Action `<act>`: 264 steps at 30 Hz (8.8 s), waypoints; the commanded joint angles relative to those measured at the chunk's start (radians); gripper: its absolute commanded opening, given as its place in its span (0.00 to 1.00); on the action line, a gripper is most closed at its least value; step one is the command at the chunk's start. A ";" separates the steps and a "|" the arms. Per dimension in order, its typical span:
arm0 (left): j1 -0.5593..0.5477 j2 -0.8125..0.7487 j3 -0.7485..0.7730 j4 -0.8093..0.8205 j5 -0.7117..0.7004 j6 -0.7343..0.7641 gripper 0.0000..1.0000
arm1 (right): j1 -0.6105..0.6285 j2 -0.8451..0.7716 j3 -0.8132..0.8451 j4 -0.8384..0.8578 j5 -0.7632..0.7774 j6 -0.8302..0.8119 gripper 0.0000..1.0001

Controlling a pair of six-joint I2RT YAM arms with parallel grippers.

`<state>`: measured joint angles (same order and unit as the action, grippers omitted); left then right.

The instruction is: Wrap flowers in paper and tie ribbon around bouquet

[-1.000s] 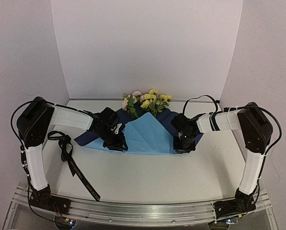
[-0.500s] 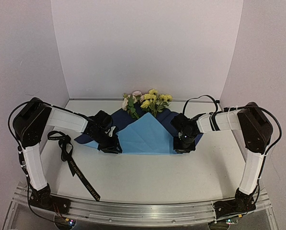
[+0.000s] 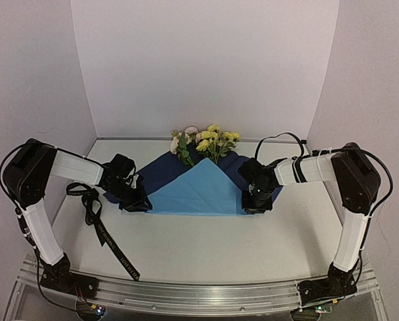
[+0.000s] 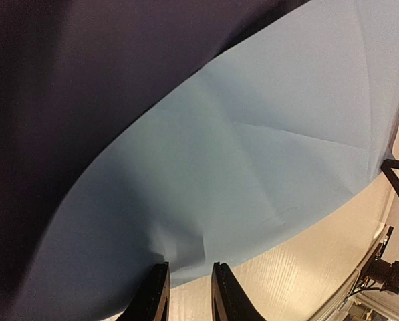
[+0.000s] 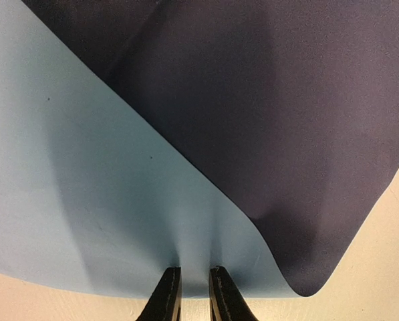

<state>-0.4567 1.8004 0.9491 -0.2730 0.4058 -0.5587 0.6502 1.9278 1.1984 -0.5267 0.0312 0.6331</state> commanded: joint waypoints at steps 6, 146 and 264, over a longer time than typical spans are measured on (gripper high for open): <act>0.131 -0.079 -0.139 -0.087 -0.133 -0.010 0.24 | -0.007 0.034 -0.027 -0.012 -0.023 0.009 0.17; -0.036 0.306 0.721 -0.031 0.576 0.214 0.14 | -0.177 0.281 0.785 -0.093 -0.328 -0.126 0.88; -0.053 0.306 0.764 -0.174 0.332 0.468 0.31 | -0.048 -0.127 0.222 0.056 -0.310 -0.209 0.98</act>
<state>-0.5480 2.2484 1.8091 -0.5696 0.6583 0.0275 0.5923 1.9056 1.5734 -0.6300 -0.1139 0.4923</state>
